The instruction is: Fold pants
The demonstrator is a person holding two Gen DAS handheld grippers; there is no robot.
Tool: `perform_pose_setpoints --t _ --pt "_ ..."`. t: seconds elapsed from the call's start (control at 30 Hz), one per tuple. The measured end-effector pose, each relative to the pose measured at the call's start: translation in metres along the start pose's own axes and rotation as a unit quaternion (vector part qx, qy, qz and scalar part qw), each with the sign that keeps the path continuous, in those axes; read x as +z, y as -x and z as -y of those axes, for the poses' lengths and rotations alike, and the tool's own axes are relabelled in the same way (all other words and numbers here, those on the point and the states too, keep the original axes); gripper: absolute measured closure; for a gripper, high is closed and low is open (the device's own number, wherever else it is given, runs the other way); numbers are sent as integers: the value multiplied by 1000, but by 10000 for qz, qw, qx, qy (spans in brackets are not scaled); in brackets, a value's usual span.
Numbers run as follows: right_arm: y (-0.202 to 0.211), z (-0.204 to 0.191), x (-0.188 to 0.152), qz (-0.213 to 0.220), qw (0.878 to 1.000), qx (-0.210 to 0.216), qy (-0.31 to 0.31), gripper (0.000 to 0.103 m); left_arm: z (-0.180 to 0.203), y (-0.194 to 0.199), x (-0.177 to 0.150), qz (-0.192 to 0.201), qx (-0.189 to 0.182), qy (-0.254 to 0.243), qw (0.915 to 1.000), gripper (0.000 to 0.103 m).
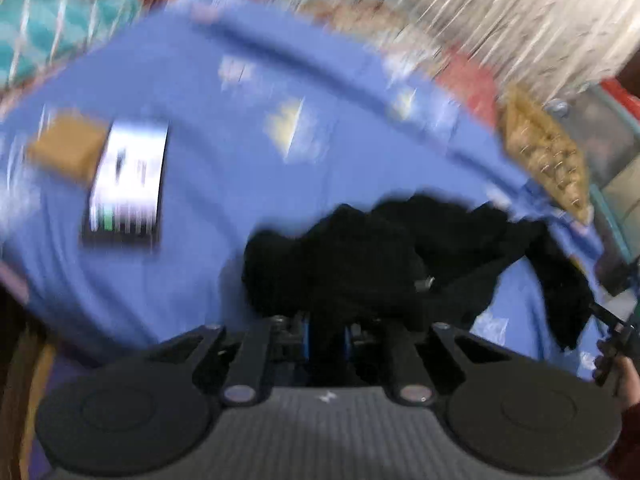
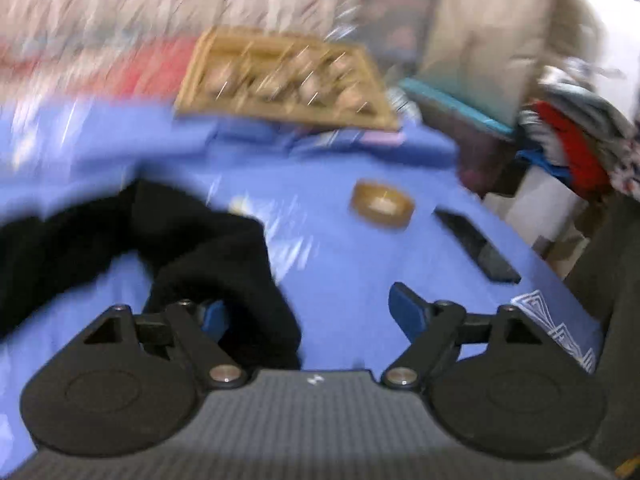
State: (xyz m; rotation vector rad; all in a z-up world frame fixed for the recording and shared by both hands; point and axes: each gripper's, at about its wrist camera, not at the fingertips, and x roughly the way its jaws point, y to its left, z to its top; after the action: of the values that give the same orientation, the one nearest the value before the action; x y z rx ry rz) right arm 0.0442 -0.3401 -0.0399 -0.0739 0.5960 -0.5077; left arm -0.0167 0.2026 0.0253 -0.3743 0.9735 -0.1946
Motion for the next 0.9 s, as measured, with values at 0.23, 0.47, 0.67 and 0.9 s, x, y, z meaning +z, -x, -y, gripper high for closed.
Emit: perform_pose_setpoints --t 0.23,0.47,0.67,0.9 --pt "21 28 -29 -421 9960 -195 763 15 8 -7 7 316 -32 -86 9995 81" --pt "69 61 10 365 9953 512 -734 16 0 -13 0 243 -159 -26 9996 65" --pt "47 -82 62 -105 9495 3135 43 16 -1 -3 -13 257 -259 58 9993 67" --pt "-1 -232 33 -1886 9065 3646 984 90 -4 18 -21 361 -391 -24 9986 94"
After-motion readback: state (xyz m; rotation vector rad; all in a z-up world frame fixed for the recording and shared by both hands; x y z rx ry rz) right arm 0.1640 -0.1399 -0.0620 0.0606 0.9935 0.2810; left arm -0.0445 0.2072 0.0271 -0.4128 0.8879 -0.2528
